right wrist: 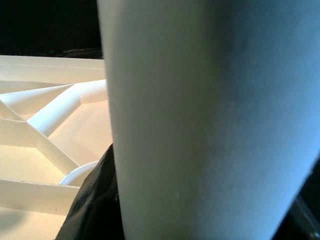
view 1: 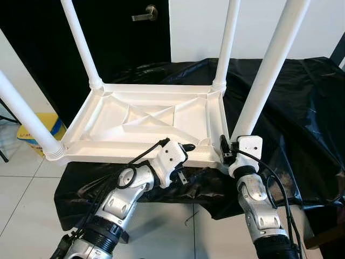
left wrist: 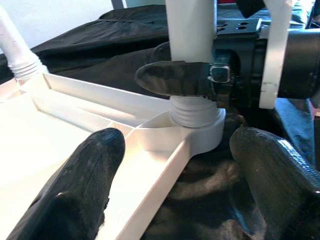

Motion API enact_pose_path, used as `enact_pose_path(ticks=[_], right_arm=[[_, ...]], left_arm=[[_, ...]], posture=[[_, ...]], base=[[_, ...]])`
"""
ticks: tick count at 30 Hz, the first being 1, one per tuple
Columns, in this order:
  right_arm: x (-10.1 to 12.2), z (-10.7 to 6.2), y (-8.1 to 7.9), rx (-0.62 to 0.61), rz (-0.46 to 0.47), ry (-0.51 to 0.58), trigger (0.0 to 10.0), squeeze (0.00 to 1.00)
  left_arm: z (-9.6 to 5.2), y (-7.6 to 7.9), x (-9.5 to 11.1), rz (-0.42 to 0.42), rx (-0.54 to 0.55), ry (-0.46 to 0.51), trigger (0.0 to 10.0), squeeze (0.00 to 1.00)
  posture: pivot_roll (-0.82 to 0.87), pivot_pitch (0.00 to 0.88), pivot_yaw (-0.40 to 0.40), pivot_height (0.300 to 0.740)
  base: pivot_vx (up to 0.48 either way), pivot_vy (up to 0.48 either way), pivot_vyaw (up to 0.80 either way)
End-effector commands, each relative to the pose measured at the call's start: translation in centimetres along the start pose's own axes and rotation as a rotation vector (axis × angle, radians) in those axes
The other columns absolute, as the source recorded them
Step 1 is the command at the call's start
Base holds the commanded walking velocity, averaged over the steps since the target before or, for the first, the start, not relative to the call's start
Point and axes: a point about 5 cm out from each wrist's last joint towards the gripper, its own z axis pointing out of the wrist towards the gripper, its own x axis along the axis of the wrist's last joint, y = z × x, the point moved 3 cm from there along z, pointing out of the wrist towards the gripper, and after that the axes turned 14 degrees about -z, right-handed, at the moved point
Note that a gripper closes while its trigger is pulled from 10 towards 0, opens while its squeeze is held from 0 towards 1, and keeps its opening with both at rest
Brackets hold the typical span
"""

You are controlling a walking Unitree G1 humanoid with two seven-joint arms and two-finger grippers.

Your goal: Building children table

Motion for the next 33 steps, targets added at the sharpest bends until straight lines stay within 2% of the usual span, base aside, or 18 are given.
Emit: enact_pose_path(ticks=[1, 4, 5, 6, 7, 11, 17, 25, 26, 27, 29, 31, 32, 33], right_arm=[[-2.7, -0.9, -0.5, 0.019, -0.008, -0.123, 10.0, 0.0], [-2.7, -1.0, -0.4, 0.019, -0.014, -0.126, 10.0, 0.0], [-2.5, -1.0, -0.3, 0.018, -0.023, -0.122, 10.0, 0.29], [-2.4, -0.9, -0.1, 0.017, -0.031, -0.117, 10.0, 0.79], [-2.2, -0.9, 0.0, 0.027, -0.031, -0.107, 10.0, 1.0], [-2.0, -0.8, 0.1, 0.04, -0.036, -0.091, 10.0, 1.0], [-1.0, -0.8, 1.3, 0.15, -0.053, 0.004, 10.0, 1.0], [-0.6, -1.2, 1.3, 0.228, -0.042, 0.047, 10.0, 1.0], [-0.4, -1.5, 1.2, 0.29, -0.037, 0.07, 10.0, 0.0], [-0.4, -1.5, 1.2, 0.29, -0.037, 0.07, 10.0, 0.0], [-0.2, -1.5, 1.2, 0.43, -0.03, 0.101, 10.0, 0.0], [-0.1, -1.4, 1.3, 0.47, -0.033, 0.11, 10.0, 0.0], [0.1, -0.5, 1.8, 0.515, -0.054, 0.124, 10.0, 0.0], [0.1, -0.5, 1.8, 0.515, -0.054, 0.124, 10.0, 0.0]], left_arm=[[-0.1, -0.3, 0.1, 0.011, 0.031, 0.003, 10.0, 0.0], [-0.1, -0.3, 0.1, 0.01, 0.033, 0.004, 10.0, 0.0], [-0.2, -0.3, 0.1, 0.008, 0.038, 0.005, 10.0, 0.0], [-0.3, -0.2, 0.0, 0.007, 0.041, 0.004, 10.0, 0.0], [-0.3, -0.2, -0.1, 0.007, 0.044, 0.001, 10.0, 0.0], [-0.4, -0.1, -0.2, 0.006, 0.046, -0.001, 10.0, 0.0], [-0.4, 0.0, 0.0, 0.002, 0.046, 0.005, 10.0, 0.0], [-0.7, 0.4, 0.0, -0.015, 0.036, 0.01, 10.0, 0.0], [-0.8, 0.7, 0.0, -0.028, 0.029, 0.01, 10.0, 0.0], [-0.8, 0.7, 0.0, -0.028, 0.029, 0.01, 10.0, 0.0], [-0.9, 0.9, 0.0, -0.044, 0.017, 0.008, 10.0, 0.0], [-0.9, 1.0, 0.0, -0.047, 0.014, 0.007, 10.0, 0.0], [-0.9, 0.8, 0.2, -0.047, 0.016, 0.009, 10.0, 0.0], [-0.9, 0.8, 0.2, -0.047, 0.016, 0.009, 10.0, 0.0]], posture=[[-0.09, 0.0, 0.01, 0.74], [-0.08, 0.0, 0.008, 0.74], [-0.08, 0.0, -0.001, 0.74], [-0.08, 0.0, -0.002, 0.74], [-0.08, 0.0, -0.006, 0.74], [-0.08, 0.0, -0.008, 0.74], [-0.08, 0.0, 0.001, 0.74], [-0.08, 0.0, 0.005, 0.74], [-0.08, 0.0, 0.006, 0.74], [-0.08, 0.0, 0.006, 0.74], [-0.07, 0.0, 0.005, 0.74], [-0.07, 0.0, 0.005, 0.74], [-0.07, 0.0, 0.005, 0.74], [-0.07, 0.0, 0.005, 0.74]], base=[[0.0, 0.0, 0.0], [0.0, 0.0, 0.0], [0.0, 0.0, 0.0], [0.0, 0.0, 0.0], [0.0, 0.0, 0.0], [0.0, 0.0, 0.0], [0.0, 0.0, 0.0], [0.0, 0.0, 0.0], [0.0, 0.0, 0.0], [0.0, 0.0, 0.0], [0.0, 0.0, 0.0], [0.0, 0.0, 0.0], [0.0, 0.0, 0.0], [0.0, 0.0, 0.0]])
